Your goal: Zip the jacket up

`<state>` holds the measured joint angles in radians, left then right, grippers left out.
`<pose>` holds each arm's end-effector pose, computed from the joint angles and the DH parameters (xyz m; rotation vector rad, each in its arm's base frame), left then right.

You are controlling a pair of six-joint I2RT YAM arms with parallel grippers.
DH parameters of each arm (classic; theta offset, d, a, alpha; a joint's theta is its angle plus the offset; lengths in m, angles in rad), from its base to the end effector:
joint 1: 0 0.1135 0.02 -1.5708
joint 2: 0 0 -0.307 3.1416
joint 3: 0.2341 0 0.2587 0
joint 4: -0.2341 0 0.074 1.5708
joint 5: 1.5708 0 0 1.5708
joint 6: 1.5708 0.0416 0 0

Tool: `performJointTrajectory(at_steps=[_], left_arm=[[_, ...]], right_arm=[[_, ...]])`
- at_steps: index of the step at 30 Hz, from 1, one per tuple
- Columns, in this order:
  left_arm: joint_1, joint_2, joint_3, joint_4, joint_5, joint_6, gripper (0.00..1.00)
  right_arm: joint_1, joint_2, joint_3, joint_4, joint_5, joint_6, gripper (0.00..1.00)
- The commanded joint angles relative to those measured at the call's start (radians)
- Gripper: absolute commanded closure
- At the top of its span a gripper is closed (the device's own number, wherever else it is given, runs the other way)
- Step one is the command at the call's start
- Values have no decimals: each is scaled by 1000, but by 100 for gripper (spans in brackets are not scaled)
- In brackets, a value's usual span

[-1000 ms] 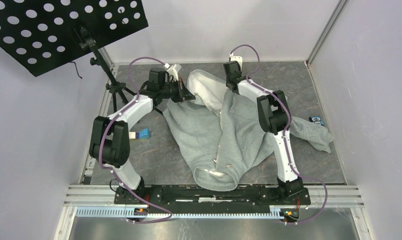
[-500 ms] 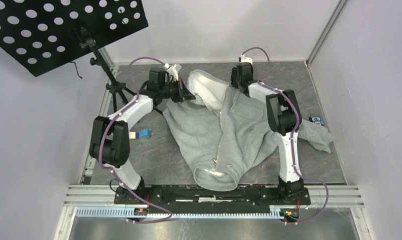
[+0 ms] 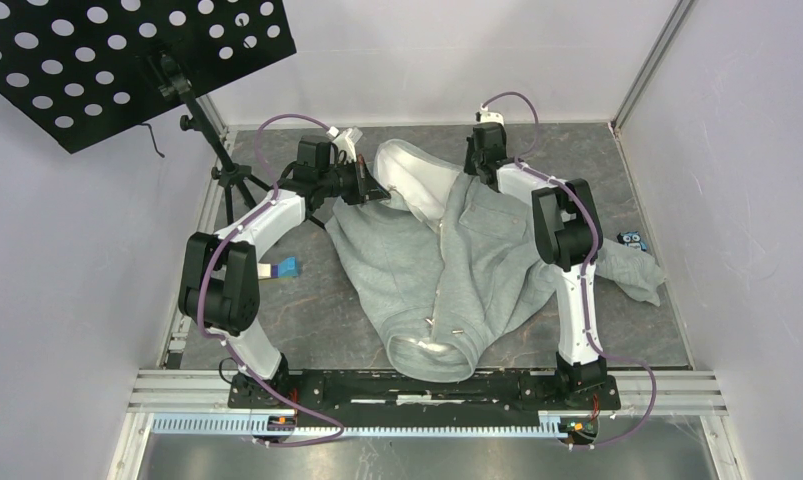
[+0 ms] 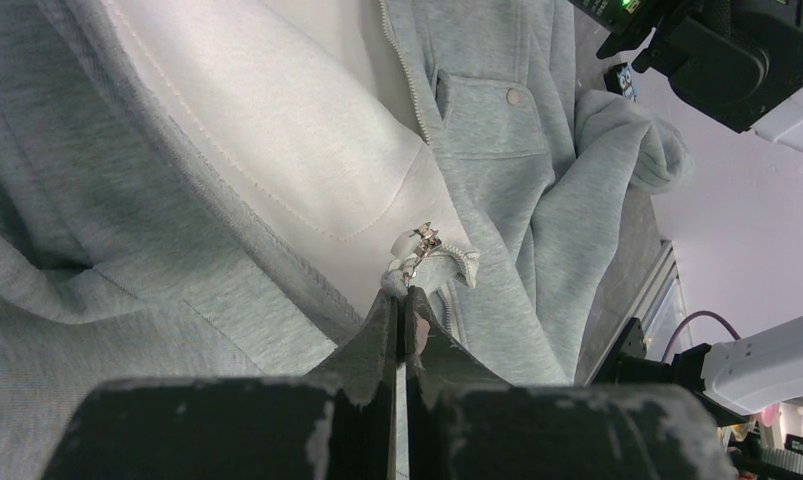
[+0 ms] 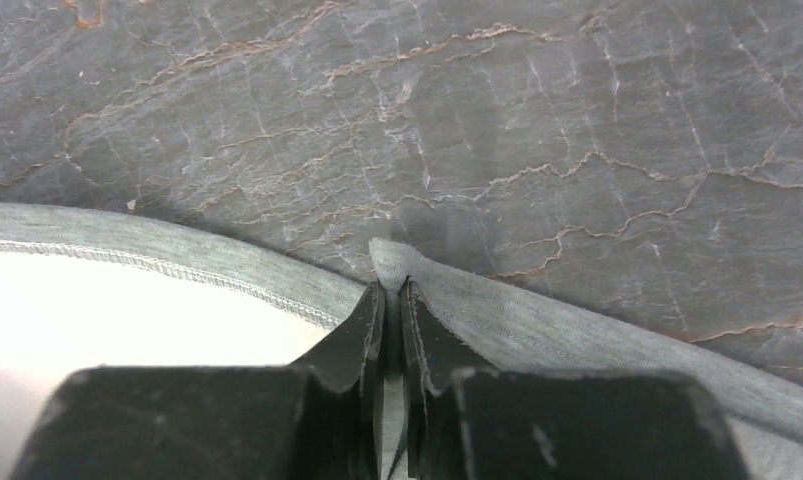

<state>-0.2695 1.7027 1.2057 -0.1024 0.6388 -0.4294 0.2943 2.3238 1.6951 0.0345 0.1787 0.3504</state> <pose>0.3779 -0.1301 0.2900 0.2077 2.2290 -1.0839 0.5419 0.1565 0.1737 0.1631 2.1536 0.1797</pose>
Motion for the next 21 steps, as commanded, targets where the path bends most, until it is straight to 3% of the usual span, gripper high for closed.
performJointTrajectory(at_steps=[1,4,7,16,21], left_arm=[[4,6,40,32,43,-22,98],[4,27,49,19,26,6,98],[4,44,82,-29,41,38,98],[3,21,106,-67,90,151,98],[-46,-46,74,-125,90,402,98]], right_arm=[[6,-55,66,23,-82,-65,90],[-4,-117,78,-4,-173,-137,91],[-12,-225,-38,42,-279,-209,92],[-44,-510,-345,114,-848,-438,94],[-39,-672,-530,181,-1021,-443,100]])
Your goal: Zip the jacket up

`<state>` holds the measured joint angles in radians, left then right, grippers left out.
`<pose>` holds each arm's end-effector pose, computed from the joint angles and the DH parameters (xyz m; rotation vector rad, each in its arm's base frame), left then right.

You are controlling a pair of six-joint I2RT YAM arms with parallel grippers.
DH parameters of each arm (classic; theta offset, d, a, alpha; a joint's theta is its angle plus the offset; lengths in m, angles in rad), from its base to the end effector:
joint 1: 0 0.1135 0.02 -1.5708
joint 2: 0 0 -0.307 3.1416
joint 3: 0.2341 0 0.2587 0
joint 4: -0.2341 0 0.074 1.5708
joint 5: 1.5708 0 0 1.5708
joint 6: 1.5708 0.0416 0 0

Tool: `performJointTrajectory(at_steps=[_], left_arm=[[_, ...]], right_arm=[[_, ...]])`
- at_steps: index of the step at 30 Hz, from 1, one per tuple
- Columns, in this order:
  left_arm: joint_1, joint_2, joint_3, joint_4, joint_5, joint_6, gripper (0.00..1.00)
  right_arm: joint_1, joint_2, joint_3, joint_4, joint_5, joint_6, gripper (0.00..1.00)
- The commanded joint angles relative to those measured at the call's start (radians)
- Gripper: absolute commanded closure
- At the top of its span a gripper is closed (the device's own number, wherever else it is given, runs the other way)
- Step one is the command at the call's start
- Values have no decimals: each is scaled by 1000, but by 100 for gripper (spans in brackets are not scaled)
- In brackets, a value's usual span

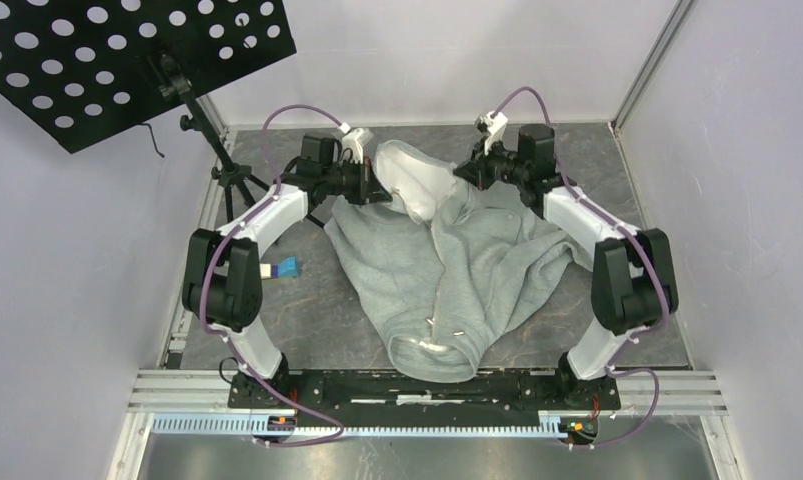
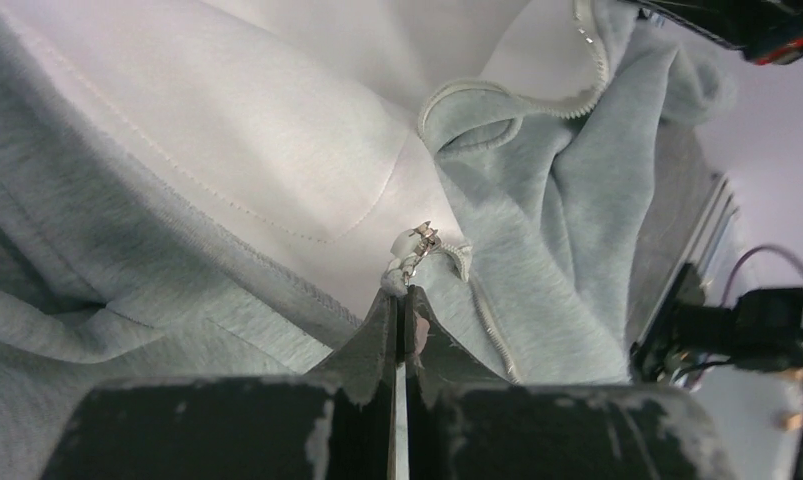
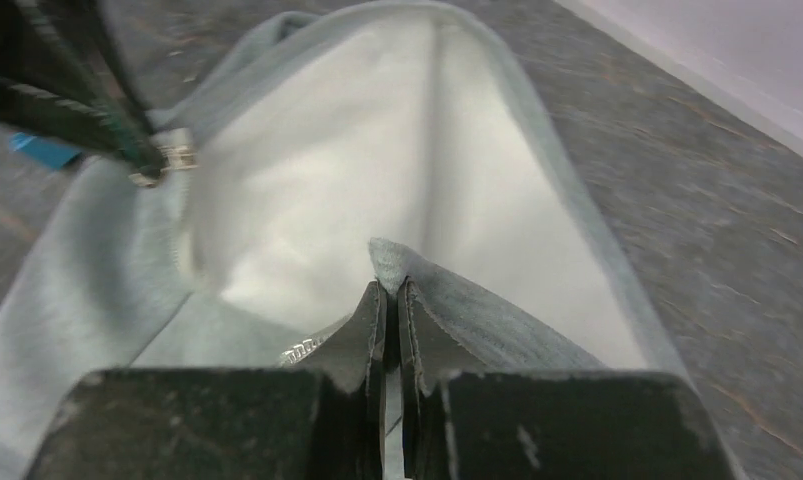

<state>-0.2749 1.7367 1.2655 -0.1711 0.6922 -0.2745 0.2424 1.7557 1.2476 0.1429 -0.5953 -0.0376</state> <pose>0.3846 -0.1361 0.2920 0.3991 2.2073 -1.0660 0.4087 0.1251 0.3065 -0.6598 1.8184 0.7107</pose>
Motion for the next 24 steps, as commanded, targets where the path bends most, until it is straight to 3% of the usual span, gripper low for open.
performJointTrajectory(at_steps=[1,9,15,20,24], left_arm=[[-50,-91,7,-66,41,287,98],[-104,-154,-11,-87,37,430,98],[-183,-229,-70,-76,-91,537,98],[-185,-282,-136,-24,-96,584,98],[-186,-326,-200,14,-97,651,98]], right_arm=[[17,-122,-93,71,-248,-40,100],[147,-279,-278,195,-230,34,100],[198,-261,-235,83,-196,29,100],[202,-266,-250,111,-167,114,100],[199,-259,-229,70,-182,75,100]])
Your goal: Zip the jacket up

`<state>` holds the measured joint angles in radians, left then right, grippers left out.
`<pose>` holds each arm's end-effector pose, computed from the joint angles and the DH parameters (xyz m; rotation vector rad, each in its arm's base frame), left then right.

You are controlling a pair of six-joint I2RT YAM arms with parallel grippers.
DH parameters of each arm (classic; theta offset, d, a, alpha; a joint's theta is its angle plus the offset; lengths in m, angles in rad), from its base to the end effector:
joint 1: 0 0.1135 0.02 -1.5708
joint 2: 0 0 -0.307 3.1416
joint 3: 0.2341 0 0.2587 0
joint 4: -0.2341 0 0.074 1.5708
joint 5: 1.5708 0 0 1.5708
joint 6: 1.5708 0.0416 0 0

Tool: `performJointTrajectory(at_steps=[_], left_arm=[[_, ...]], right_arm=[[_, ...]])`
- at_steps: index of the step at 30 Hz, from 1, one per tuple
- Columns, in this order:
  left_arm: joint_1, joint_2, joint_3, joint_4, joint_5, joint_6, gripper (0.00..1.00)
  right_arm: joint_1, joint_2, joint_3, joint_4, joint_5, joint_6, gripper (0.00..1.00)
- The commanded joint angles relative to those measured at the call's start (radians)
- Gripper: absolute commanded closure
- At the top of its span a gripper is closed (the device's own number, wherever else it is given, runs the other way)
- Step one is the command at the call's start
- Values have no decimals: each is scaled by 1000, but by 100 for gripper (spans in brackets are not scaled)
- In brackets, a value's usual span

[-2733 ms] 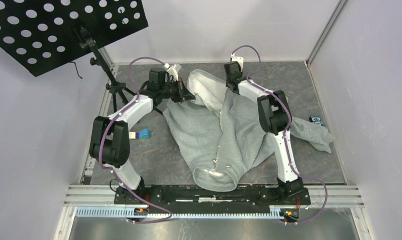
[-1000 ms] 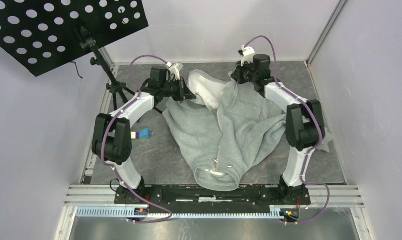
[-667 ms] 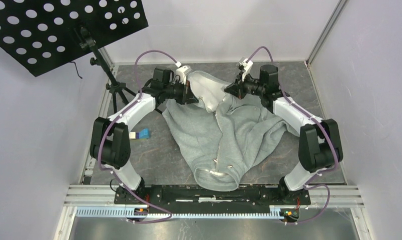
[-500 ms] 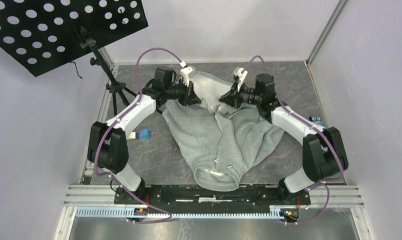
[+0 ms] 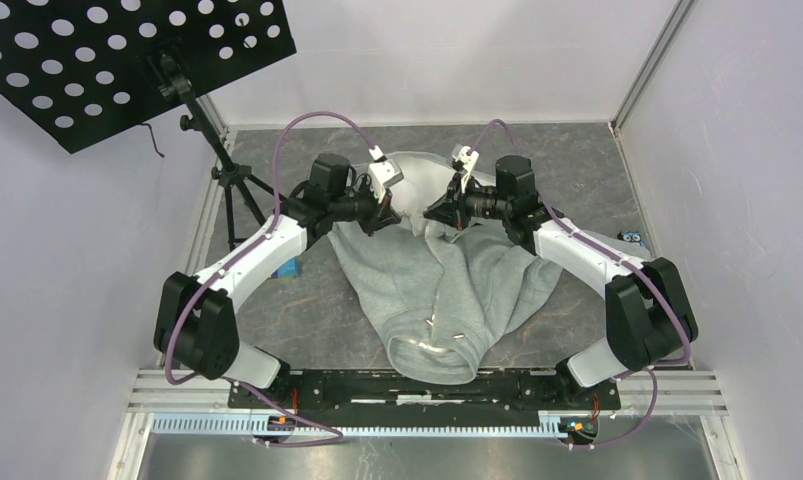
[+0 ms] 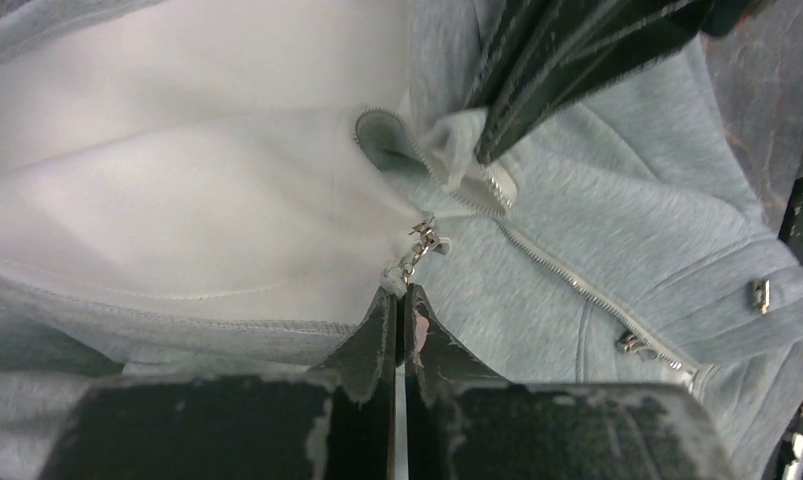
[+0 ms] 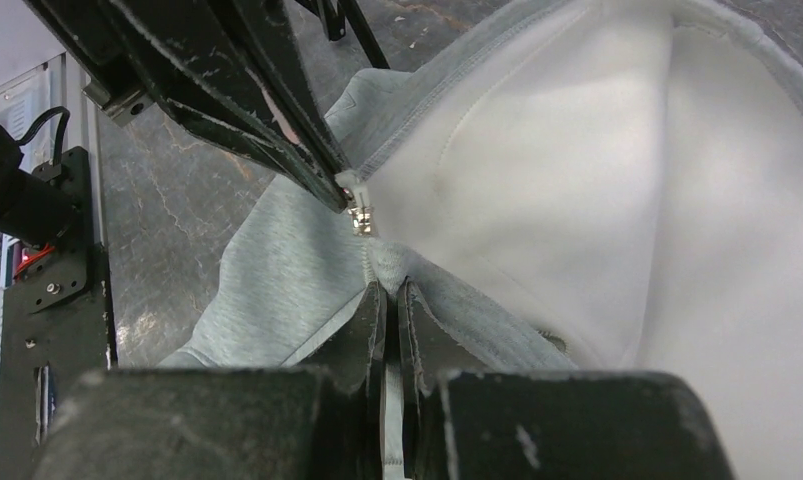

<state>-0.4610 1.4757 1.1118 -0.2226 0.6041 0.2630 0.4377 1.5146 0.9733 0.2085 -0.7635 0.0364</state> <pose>0.2918 -0.1713 0.3257 1.0749 1.8450 -0.7646 0.3027 0.1734 0.3078 -0.8953 1.7232 1.0409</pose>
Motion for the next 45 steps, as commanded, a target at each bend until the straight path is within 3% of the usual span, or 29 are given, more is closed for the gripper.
performJointTrajectory(at_steps=[1,7,22,45], left_arm=[[1,-69,-50,67,-17,119,98],[7,-42,-24,68,12,80,98],[12,-10,-7,75,8,41,98],[11,-12,-7,85,-22,30,98]], right_arm=[[1,-17,46,-3,-16,-9,100],[2,-18,21,57,-38,10,100],[34,36,60,20,64,47,100],[43,50,68,30,42,57,100]])
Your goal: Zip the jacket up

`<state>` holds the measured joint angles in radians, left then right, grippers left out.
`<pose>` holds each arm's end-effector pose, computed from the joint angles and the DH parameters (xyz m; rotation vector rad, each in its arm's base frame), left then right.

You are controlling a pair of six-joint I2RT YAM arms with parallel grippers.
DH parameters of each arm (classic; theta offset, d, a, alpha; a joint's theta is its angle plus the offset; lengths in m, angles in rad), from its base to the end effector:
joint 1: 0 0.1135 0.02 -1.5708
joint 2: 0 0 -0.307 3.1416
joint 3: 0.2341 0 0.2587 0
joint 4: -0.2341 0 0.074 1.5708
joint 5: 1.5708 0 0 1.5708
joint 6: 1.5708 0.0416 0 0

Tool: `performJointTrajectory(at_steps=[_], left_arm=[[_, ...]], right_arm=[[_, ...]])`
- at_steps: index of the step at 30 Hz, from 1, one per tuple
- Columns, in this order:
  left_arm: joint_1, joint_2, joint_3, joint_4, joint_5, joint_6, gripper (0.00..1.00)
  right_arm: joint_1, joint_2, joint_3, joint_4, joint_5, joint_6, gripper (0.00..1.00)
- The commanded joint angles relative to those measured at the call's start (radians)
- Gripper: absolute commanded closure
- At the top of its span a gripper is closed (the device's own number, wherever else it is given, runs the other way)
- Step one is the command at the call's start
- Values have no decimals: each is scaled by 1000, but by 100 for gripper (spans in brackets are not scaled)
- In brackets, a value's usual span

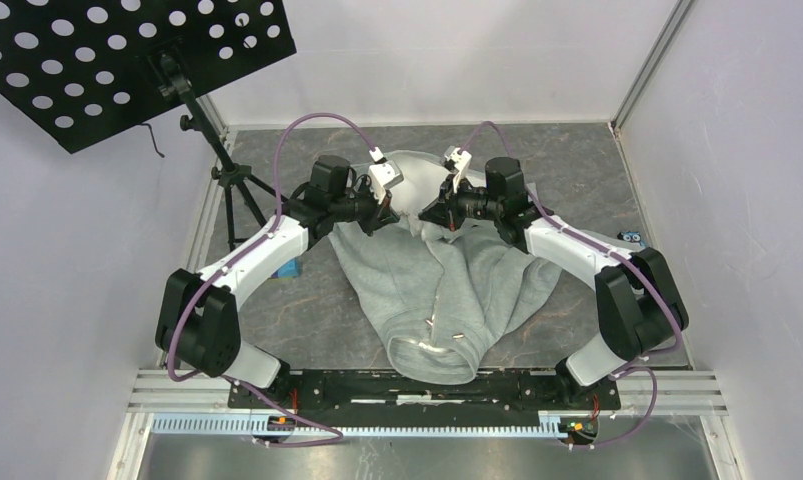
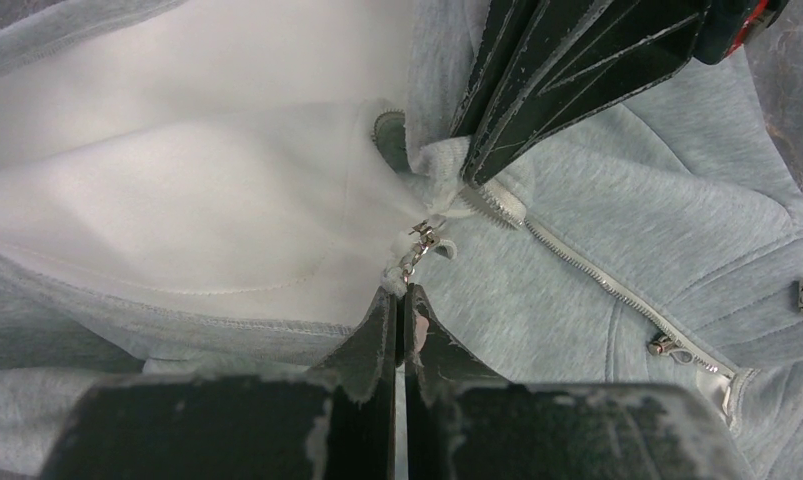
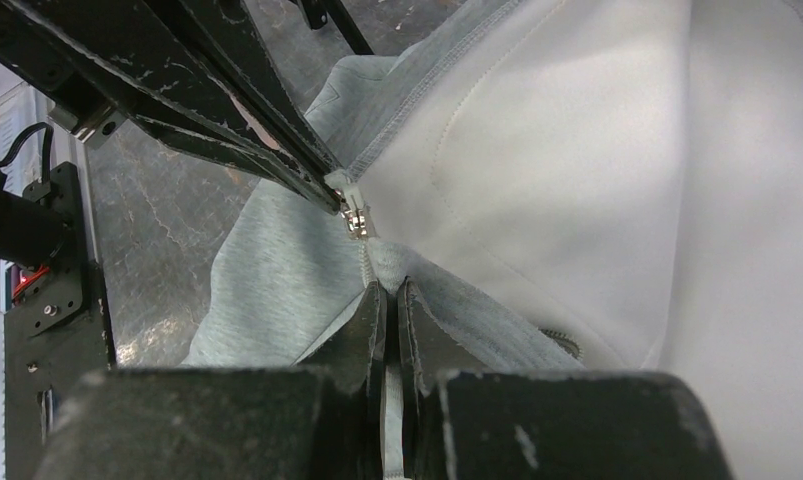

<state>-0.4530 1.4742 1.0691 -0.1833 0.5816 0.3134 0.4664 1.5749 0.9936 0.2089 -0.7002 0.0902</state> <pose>0.2919 -0.1675 0.3147 1.0994 1.8260 -0.7069 0.3122 0.1872 0.2940 -0.8354 1.8097 1.0419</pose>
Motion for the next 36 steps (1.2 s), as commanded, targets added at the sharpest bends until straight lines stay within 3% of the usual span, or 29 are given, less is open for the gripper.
performJointTrajectory(at_steps=[1,22,30,36], left_arm=[[4,-10,35,45,3,-20,98],[-9,25,57,10,48,-20,98],[-13,41,74,-34,109,1,98],[-15,43,84,-61,139,12,98]], right_arm=[[17,-8,49,31,-24,5,100],[28,24,70,112,-47,74,100],[40,49,82,194,-135,49,100],[38,65,60,341,-202,136,100]])
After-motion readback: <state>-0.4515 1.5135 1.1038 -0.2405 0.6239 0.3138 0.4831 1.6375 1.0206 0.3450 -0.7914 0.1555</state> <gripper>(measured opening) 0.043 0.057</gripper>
